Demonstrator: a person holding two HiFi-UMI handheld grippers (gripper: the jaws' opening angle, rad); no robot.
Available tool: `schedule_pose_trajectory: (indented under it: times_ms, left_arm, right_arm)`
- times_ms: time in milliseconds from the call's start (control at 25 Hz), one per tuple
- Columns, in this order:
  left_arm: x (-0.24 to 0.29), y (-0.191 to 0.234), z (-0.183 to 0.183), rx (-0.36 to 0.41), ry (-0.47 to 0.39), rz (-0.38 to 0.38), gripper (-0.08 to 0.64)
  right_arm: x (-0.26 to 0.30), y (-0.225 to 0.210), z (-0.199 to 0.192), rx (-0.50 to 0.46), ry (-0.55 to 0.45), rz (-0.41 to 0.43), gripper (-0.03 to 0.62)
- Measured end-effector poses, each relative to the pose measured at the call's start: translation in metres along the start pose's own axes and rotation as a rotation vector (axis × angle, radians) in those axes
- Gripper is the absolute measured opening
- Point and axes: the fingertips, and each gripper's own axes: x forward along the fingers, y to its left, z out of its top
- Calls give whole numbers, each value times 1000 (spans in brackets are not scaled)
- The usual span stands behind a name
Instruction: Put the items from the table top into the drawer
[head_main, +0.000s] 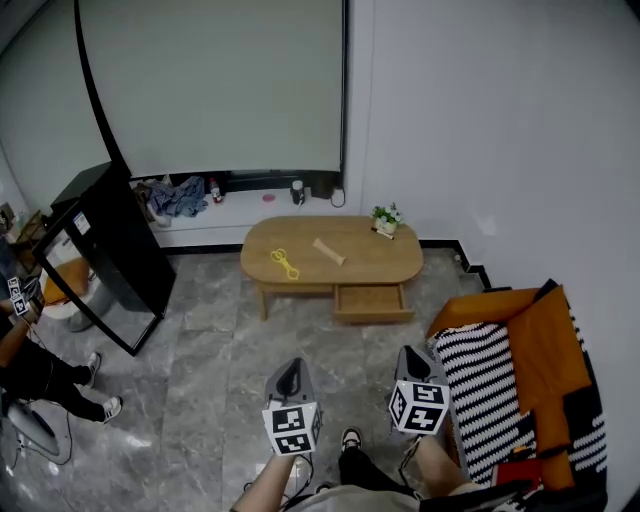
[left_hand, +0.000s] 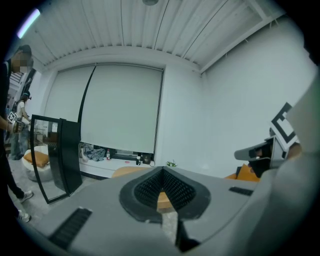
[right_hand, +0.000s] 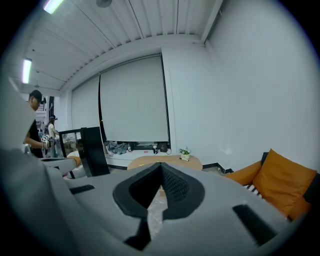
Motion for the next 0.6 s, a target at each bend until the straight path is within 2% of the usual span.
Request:
schedule_pose_trajectory:
  times_ms: [160, 320, 600]
  left_arm:
    - [43, -7, 5, 12, 51, 2, 0]
    - [97, -8, 22, 41, 1, 35, 0]
    - [167, -26, 36, 55, 34, 35, 0]
  right_arm:
    - [45, -18, 16, 15, 1, 11, -7]
    - [93, -36, 36, 20, 6, 33, -8]
    - [164, -69, 56, 40, 18, 57, -8]
